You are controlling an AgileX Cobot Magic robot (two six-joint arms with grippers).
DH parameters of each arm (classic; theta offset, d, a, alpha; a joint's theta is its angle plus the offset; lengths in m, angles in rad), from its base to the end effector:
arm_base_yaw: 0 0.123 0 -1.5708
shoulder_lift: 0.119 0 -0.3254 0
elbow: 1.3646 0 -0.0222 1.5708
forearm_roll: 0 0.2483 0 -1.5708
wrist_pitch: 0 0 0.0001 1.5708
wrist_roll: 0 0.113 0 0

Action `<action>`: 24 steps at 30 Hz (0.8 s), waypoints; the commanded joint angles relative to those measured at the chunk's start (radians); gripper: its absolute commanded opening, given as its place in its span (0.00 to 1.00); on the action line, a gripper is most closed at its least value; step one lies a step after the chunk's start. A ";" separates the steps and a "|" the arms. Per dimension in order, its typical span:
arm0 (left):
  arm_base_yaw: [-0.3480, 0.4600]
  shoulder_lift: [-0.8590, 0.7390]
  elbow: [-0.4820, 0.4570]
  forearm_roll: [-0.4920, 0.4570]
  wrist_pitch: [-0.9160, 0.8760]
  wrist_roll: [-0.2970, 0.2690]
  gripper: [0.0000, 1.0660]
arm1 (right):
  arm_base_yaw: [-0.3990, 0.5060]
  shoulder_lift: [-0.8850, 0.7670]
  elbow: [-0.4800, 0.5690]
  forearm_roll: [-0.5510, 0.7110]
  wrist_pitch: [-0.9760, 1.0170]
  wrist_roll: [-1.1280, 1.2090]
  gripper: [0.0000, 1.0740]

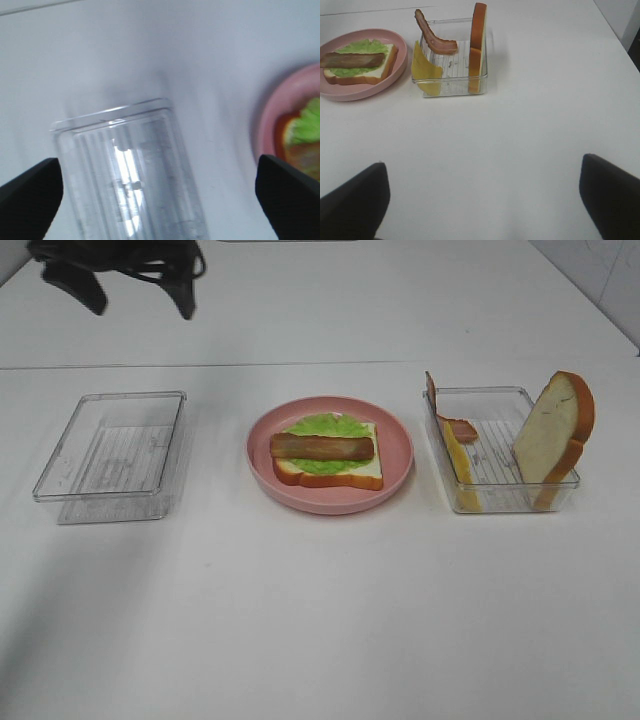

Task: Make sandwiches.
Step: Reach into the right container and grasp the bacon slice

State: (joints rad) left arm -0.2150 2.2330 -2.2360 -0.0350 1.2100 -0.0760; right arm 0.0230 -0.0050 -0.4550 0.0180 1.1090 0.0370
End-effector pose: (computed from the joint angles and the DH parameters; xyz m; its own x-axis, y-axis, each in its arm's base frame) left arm 0.5107 -0.1153 0.2969 -0.8958 0.1053 -0.4317 0.1487 0.9866 -0.0678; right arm -0.0273 0.0012 0.2479 -0.5336 0.0327 -0.8451 -0.0126 0.9988 0.0467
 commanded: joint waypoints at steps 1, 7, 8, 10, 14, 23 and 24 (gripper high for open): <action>0.077 -0.031 0.002 0.014 0.109 0.007 0.94 | -0.005 -0.030 0.003 -0.005 -0.009 -0.008 0.89; 0.214 -0.047 0.011 0.010 0.109 0.023 0.94 | -0.005 -0.030 0.003 -0.005 -0.009 -0.008 0.89; 0.235 -0.047 0.014 0.010 0.109 0.026 0.94 | -0.005 -0.030 0.003 -0.005 -0.009 -0.008 0.89; 0.242 -0.049 0.014 0.010 0.109 0.026 0.94 | -0.005 -0.030 0.003 -0.005 -0.009 -0.008 0.89; 0.251 -0.086 0.043 0.014 0.109 0.026 0.94 | -0.005 -0.030 0.003 -0.005 -0.009 -0.008 0.89; 0.248 -0.316 0.351 0.018 0.107 0.051 0.94 | -0.005 -0.030 0.003 -0.005 -0.009 -0.008 0.89; 0.248 -0.385 0.439 0.023 0.104 0.063 0.94 | -0.005 -0.030 0.003 -0.005 -0.009 -0.008 0.89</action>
State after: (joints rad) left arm 0.0360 1.9050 -1.8630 -0.0190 1.2120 -0.0250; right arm 0.0230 -0.0050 -0.4550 0.0180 1.1090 0.0370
